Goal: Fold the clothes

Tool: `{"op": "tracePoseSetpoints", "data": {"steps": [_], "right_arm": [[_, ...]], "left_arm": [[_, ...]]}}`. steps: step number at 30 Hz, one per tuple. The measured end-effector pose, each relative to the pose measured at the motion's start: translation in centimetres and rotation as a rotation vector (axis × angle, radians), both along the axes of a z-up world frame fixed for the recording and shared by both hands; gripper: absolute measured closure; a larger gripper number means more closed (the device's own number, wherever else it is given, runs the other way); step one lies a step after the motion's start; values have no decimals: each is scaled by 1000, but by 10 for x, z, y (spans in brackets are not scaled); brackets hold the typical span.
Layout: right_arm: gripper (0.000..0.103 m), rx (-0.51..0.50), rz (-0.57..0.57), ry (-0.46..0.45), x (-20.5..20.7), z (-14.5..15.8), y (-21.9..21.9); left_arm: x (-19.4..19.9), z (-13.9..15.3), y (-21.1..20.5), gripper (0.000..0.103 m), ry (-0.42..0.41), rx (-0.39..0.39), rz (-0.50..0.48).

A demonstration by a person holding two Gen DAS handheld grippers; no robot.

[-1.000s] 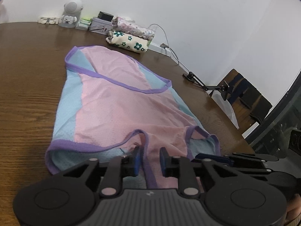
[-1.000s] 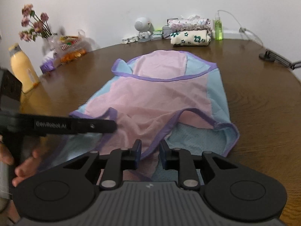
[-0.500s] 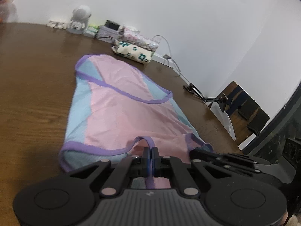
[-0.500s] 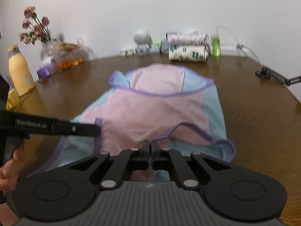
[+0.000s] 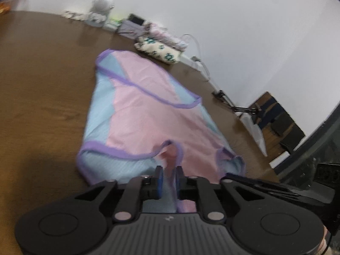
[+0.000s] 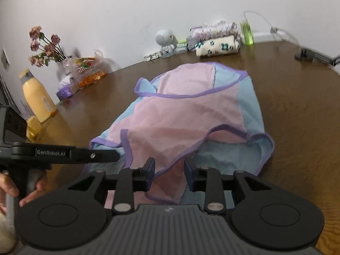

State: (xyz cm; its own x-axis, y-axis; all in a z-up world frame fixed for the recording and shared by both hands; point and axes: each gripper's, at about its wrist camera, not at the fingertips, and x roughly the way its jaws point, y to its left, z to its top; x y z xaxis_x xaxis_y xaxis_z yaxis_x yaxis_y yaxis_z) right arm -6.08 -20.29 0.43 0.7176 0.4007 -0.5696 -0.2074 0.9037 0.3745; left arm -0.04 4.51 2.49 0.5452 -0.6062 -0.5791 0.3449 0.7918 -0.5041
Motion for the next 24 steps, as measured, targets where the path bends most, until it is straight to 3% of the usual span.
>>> {"op": "tracePoseSetpoints", "data": {"steps": [2,6,8,9,11,12,20,24], "right_arm": [[73,27,-3,16,1,-2,-3],[73,93,5,53,4,-7,-9],[73,126,9,72,6,-10,-11],[74,143,11,81,7,-11,-13],[96,159,10,82,10,-13,-13],[99,167,12,76,10,-13,-13],[101,150,114,-149,-22,12,-12],[101,120,112,-198,-32,19,-14]], "left_arm": [[4,0,-7,81,-4,15,-17],[12,0,-20,81,-11,44,-51],[12,-1,-21,86,-19,32,-62],[12,0,-21,98,-23,23,-62],[10,-1,-19,100,-16,13,-62],[8,-1,-16,100,-15,7,-50],[-16,9,1,102,-41,-32,-29],[-29,17,0,102,-73,-24,-26]]}}
